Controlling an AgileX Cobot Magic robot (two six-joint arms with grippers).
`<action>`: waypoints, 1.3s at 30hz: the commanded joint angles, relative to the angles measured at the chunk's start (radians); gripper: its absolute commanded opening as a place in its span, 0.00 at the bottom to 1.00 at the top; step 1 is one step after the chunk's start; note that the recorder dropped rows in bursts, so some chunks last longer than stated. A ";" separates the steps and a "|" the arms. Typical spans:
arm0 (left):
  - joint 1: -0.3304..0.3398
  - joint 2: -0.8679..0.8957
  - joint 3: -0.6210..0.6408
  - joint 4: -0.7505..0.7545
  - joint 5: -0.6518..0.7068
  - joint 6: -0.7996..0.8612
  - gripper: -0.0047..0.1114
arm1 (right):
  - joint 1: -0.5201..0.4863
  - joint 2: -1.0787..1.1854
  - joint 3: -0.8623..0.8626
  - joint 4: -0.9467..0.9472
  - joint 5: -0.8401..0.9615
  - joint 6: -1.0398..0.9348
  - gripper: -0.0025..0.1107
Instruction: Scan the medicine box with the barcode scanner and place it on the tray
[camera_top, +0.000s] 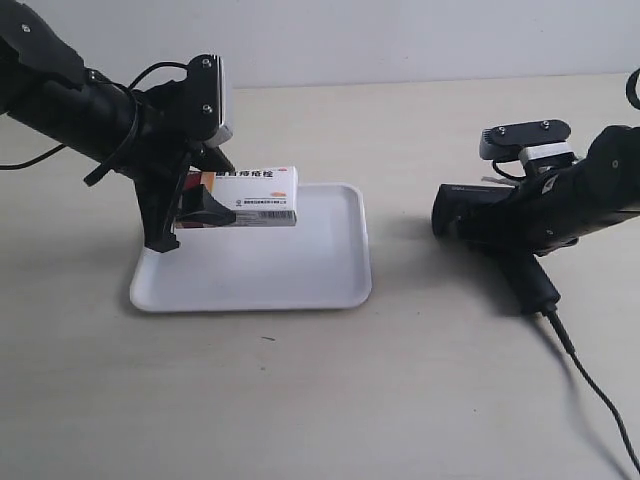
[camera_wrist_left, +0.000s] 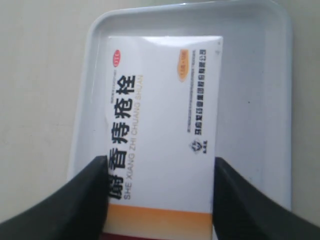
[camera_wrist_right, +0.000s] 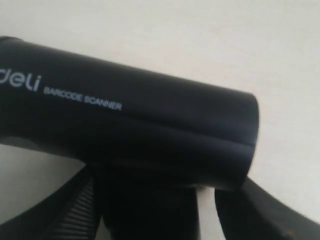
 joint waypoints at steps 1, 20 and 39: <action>-0.003 0.000 0.001 -0.004 -0.008 0.019 0.04 | 0.002 -0.047 -0.006 -0.006 0.085 -0.017 0.10; 0.000 0.051 -0.002 -0.065 0.023 0.105 0.04 | 0.100 -0.184 -0.006 -0.249 0.176 0.118 0.02; 0.042 0.033 -0.003 -0.123 0.094 0.163 0.04 | 0.086 -0.178 -0.006 -0.349 0.173 0.201 0.02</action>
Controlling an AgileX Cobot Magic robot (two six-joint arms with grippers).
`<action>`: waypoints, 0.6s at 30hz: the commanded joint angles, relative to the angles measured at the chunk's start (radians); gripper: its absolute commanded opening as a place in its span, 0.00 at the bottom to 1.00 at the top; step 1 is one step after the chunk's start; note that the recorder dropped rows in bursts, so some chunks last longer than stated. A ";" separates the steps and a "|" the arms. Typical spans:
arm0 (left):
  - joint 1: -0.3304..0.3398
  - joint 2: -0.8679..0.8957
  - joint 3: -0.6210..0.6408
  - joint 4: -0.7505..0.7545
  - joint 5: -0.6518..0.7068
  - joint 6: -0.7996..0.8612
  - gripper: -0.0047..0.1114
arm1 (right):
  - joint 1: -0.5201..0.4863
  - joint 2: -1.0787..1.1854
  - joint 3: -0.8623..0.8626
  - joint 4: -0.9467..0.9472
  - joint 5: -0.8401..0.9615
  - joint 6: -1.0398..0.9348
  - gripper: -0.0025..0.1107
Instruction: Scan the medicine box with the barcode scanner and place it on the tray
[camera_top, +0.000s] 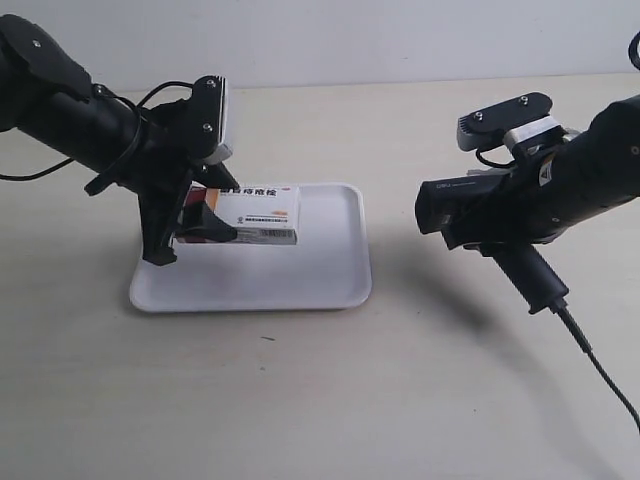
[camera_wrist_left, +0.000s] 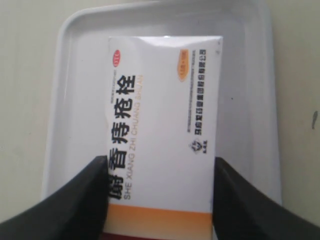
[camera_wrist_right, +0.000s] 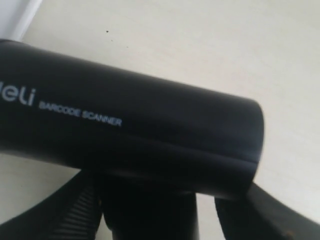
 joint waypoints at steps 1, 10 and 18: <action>0.031 -0.018 -0.003 -0.080 0.071 0.069 0.04 | -0.022 -0.002 -0.004 -0.028 -0.023 0.014 0.02; 0.045 0.050 -0.003 -0.141 0.064 0.115 0.04 | -0.066 0.007 -0.004 -0.026 -0.060 0.110 0.02; 0.045 0.153 -0.003 -0.258 -0.056 0.122 0.04 | -0.081 0.129 -0.004 0.009 -0.158 0.133 0.02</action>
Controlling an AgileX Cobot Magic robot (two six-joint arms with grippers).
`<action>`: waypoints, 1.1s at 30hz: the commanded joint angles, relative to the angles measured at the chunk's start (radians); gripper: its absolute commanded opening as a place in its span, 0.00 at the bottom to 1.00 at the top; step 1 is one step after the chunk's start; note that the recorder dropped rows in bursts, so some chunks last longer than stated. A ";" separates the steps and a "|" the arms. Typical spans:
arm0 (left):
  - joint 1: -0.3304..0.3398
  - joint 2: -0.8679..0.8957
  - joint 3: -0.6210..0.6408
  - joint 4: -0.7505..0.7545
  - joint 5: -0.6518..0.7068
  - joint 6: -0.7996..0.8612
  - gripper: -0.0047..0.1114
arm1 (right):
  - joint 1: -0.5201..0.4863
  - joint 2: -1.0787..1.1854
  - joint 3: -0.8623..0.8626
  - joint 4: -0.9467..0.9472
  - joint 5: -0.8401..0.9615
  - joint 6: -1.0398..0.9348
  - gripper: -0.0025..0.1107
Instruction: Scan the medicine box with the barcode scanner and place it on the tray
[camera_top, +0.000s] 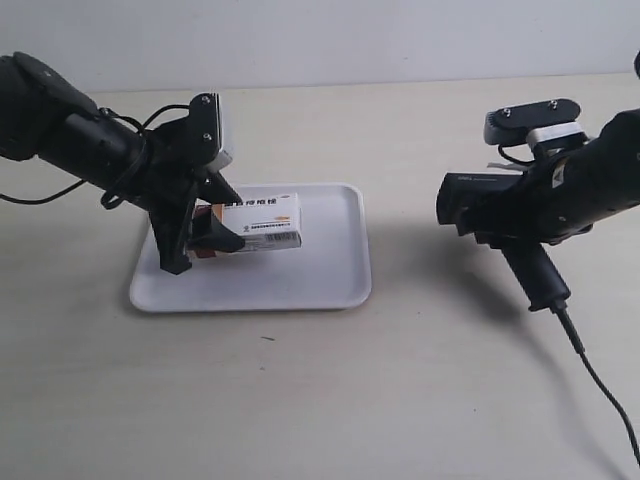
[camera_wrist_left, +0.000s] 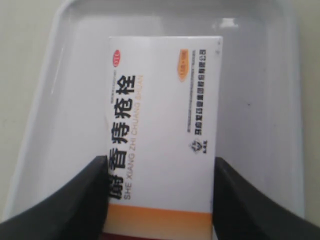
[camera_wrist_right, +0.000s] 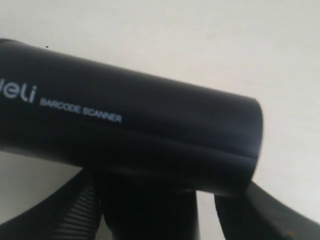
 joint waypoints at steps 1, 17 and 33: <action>0.005 0.045 -0.003 -0.050 -0.057 0.017 0.04 | -0.005 0.076 -0.004 0.025 -0.087 0.008 0.02; 0.003 0.079 -0.003 -0.052 -0.056 -0.030 0.81 | -0.005 0.110 -0.004 0.025 -0.105 0.121 0.51; 0.065 -0.435 0.006 -0.103 0.196 -0.437 0.38 | 0.005 -0.566 0.029 0.032 0.182 0.084 0.28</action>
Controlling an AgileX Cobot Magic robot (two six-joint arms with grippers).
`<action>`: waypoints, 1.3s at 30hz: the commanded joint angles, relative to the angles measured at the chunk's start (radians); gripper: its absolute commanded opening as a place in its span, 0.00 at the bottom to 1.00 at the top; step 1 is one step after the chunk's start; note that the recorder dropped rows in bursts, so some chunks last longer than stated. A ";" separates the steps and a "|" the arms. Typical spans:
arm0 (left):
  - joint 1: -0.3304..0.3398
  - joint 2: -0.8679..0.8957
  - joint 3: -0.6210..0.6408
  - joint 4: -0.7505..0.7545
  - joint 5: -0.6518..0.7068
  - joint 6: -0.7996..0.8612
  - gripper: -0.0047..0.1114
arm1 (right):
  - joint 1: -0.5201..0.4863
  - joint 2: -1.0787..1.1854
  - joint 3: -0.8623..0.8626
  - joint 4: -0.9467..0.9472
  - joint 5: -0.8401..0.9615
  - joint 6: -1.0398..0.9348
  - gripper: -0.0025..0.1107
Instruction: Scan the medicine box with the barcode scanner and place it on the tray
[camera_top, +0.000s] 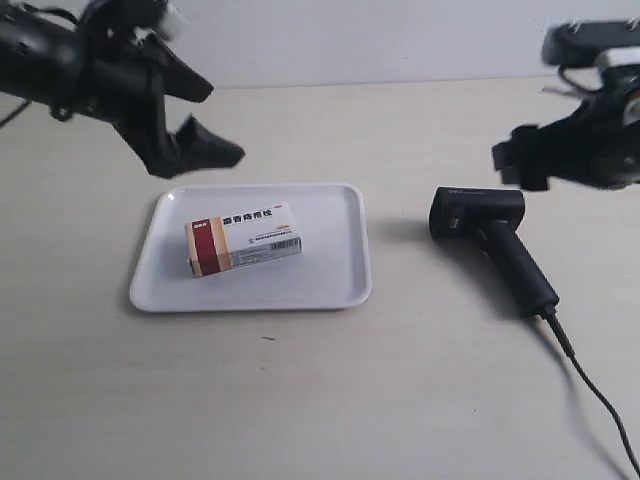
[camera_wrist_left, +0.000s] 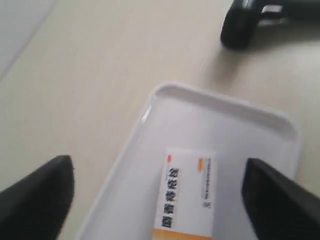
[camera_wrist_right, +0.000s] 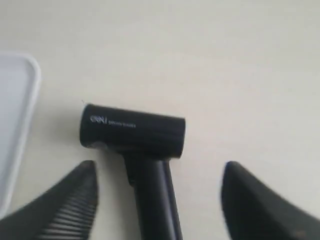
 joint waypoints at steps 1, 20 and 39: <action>0.036 -0.224 0.049 -0.105 0.113 -0.171 0.06 | 0.023 -0.339 0.081 0.042 -0.067 0.005 0.02; 0.034 -0.941 0.666 -0.515 -0.105 0.123 0.06 | 0.045 -1.058 0.305 0.048 -0.181 0.005 0.04; 0.226 -1.684 1.115 0.025 -0.532 -0.555 0.06 | 0.045 -1.069 0.305 0.048 -0.184 0.005 0.04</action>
